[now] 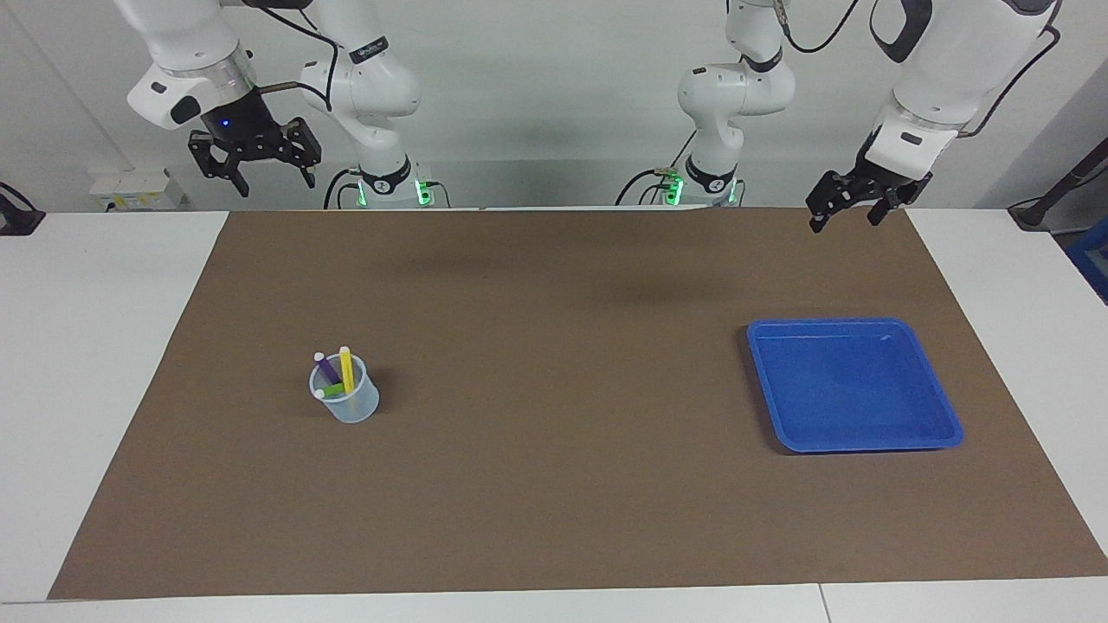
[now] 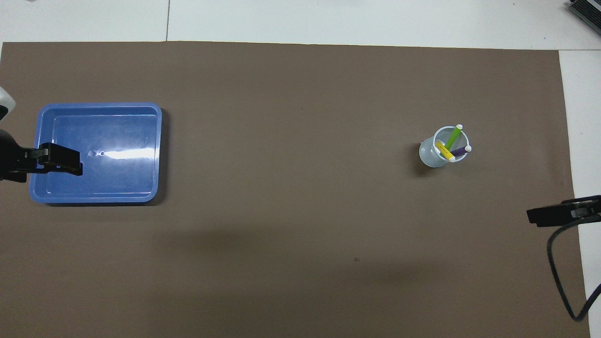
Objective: Right arm passes pens to left for tray arrangement
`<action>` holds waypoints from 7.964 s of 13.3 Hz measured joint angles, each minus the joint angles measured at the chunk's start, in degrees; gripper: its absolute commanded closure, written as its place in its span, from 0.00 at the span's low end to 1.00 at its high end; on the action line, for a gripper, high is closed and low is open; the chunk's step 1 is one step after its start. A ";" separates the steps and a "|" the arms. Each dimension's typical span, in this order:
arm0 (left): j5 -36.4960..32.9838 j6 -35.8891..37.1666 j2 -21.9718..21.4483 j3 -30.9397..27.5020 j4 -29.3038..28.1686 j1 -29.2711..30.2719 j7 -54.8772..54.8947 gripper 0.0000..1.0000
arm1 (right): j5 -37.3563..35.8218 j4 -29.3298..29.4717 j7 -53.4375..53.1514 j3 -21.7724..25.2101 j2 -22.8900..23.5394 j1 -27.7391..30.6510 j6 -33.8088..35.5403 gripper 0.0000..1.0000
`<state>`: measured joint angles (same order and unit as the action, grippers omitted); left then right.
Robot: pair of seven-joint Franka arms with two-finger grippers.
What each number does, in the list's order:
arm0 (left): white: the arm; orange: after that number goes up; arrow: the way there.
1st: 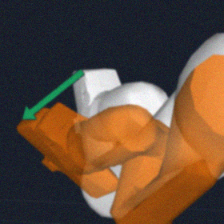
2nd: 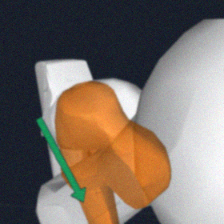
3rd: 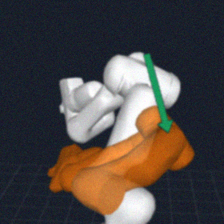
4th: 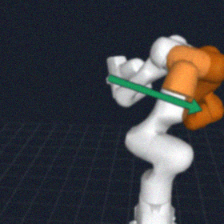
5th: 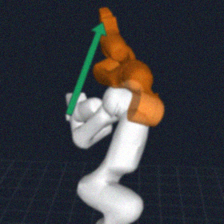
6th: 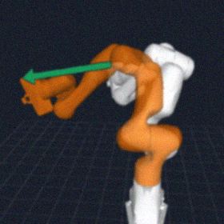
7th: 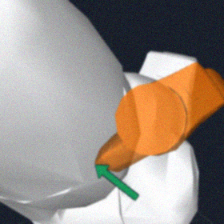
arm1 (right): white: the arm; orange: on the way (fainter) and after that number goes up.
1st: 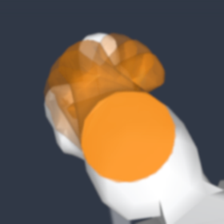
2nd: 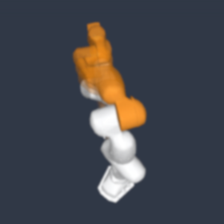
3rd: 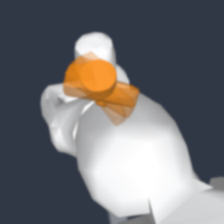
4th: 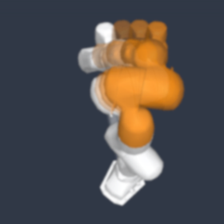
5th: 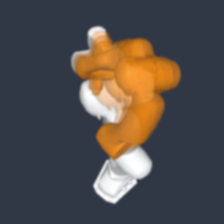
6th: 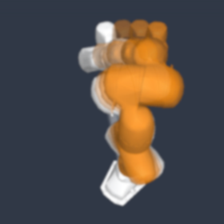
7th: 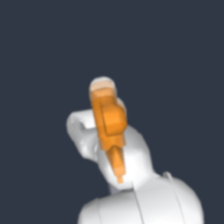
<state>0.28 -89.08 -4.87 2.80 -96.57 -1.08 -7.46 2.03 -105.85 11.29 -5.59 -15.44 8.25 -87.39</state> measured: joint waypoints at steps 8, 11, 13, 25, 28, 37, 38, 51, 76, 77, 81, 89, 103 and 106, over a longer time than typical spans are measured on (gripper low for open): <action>0.00 0.00 0.00 -0.01 0.06 0.01 0.00 0.00 | -0.04 -0.87 0.00 -0.12 -0.58 0.12 -0.01 0.00; 0.00 0.00 0.00 -0.01 0.06 0.01 0.00 0.00 | -0.04 -1.03 0.00 -0.08 -0.59 0.14 -0.02 0.00; 0.00 0.00 0.00 -0.01 0.06 0.01 0.00 0.00 | -0.04 -1.71 0.00 -0.09 -0.73 0.12 -0.02 0.00; 0.00 0.00 0.00 0.06 0.06 -0.01 0.02 0.00 | -0.04 -3.57 0.00 -0.16 -2.05 -0.10 -0.09 0.00; 0.00 -0.14 0.00 0.15 0.08 -0.06 0.04 0.00 | -0.10 -3.59 2.35 -0.16 -2.07 -0.14 -0.09 0.00; 0.00 -0.09 0.00 0.76 0.12 -0.15 -0.35 0.00 | -2.73 -4.63 6.08 -0.02 -2.55 -0.10 -2.07 0.00; 0.01 -0.12 0.00 0.81 0.12 -0.18 -1.30 0.00 | -1.89 -5.97 5.74 0.05 -2.43 0.24 -4.29 0.00; 5.10 -0.31 -3.40 1.40 -8.16 -4.11 -20.32 0.00 | -0.05 5.92 4.26 -0.55 27.25 -0.81 -22.80 0.00; 17.18 -13.76 -10.45 2.03 -22.47 -18.48 -69.62 0.00 | -0.06 2.44 -0.31 -0.34 30.02 -1.91 -28.48 0.84; 17.72 -14.35 -10.81 2.03 -22.78 -18.71 -71.33 0.00 | -0.06 2.43 -0.31 -0.34 30.02 -1.91 -28.48 0.90; 18.81 -17.42 -11.13 2.12 -23.24 -21.73 -78.60 0.00 | -0.06 2.38 -0.32 -0.34 29.97 -1.92 -28.45 1.00; 19.43 -25.13 -11.13 2.22 -24.30 -27.85 -92.34 0.00 | -0.05 7.64 -0.32 -0.47 28.12 -1.95 -18.89 1.00; 22.52 -27.72 -11.13 2.26 -24.41 -28.82 -92.79 0.00 | 11.72 15.55 -11.36 -0.54 20.58 -3.60 -3.60 1.00; 24.77 -29.15 -11.12 2.26 -24.52 -28.87 -92.81 0.00 | 21.47 13.51 -23.91 -0.73 21.44 -6.26 -8.71 1.00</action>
<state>25.05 -118.23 -15.99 5.07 -121.09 -29.95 -100.27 23.50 -92.34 -12.61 -6.32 6.00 1.99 -96.10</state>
